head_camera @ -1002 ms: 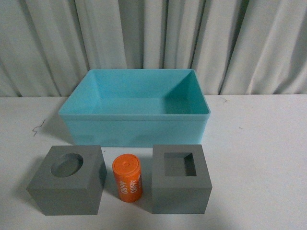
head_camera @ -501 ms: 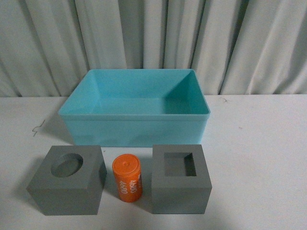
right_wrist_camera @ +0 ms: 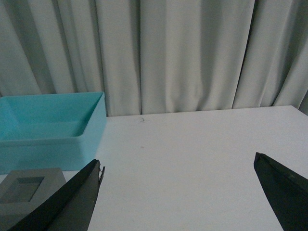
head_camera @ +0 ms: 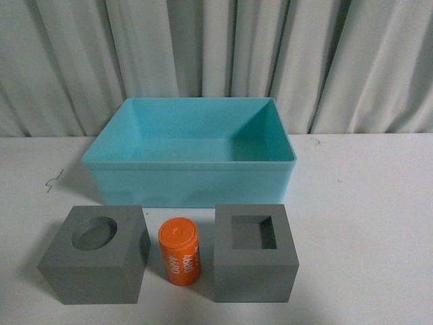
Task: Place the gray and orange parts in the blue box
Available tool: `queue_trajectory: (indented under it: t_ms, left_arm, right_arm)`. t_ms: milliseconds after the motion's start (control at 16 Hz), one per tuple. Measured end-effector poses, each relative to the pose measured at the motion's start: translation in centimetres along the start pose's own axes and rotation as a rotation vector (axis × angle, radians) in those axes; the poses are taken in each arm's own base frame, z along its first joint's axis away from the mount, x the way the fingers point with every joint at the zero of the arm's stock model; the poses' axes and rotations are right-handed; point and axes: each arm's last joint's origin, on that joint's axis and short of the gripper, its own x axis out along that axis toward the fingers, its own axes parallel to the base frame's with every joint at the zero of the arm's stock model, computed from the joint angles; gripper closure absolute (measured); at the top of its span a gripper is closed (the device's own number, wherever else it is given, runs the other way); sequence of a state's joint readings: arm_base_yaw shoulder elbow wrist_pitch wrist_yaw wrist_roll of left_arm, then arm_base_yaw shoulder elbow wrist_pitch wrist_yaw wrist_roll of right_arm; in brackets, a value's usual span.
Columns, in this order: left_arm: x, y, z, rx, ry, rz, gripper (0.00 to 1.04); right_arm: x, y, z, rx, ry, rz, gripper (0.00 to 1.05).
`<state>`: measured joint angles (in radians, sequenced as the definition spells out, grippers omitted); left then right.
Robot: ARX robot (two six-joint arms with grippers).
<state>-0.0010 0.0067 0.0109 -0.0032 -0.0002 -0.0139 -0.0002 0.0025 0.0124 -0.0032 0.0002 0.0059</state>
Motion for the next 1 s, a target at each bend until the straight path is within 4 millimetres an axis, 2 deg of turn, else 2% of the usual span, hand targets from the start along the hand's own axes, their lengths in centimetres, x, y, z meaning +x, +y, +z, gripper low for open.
queue_trajectory:
  t_ms: [188, 251, 313, 376, 439, 501, 564, 689, 814, 1002]
  left_arm:
    - [0.0, 0.0, 0.0, 0.0, 0.0, 0.0, 0.07]
    - [0.0, 0.0, 0.0, 0.0, 0.0, 0.002, 0.07]
    - [0.0, 0.0, 0.0, 0.0, -0.001, -0.002, 0.07]
    - [0.0, 0.0, 0.0, 0.0, 0.0, 0.001, 0.07]
    - [0.0, 0.0, 0.0, 0.0, 0.001, 0.001, 0.07]
    - [0.0, 0.0, 0.0, 0.0, 0.0, 0.001, 0.07]
    - [0.0, 0.0, 0.0, 0.0, 0.0, 0.001, 0.07]
    - [0.0, 0.0, 0.0, 0.0, 0.0, 0.001, 0.07]
    - [0.0, 0.0, 0.0, 0.0, 0.0, 0.001, 0.07]
    - [0.0, 0.0, 0.0, 0.0, 0.0, 0.001, 0.07]
  right_arm:
    - [0.0, 0.0, -0.2, 0.007, 0.029, -0.012, 0.06]
    - [0.2, 0.0, -0.2, 0.054, 0.252, -0.116, 0.06]
    - [1.5, -0.6, 0.7, 0.111, 0.355, -0.196, 0.06]
    - [3.0, -1.6, 2.3, 0.146, 0.328, -0.238, 0.06]
    - [4.6, -2.2, 4.2, 0.153, 0.282, -0.206, 0.06]
    - [6.9, -2.0, 5.9, 0.115, 0.262, -0.102, 0.06]
    - [8.9, -1.4, 6.2, 0.083, 0.281, -0.023, 0.06]
    - [12.4, 1.0, 3.8, 0.036, 0.394, 0.108, 0.06]
    - [15.2, 4.7, 1.5, 0.017, 0.476, 0.205, 0.06]
    - [17.4, 9.6, -1.5, 0.021, 0.614, 0.279, 0.06]
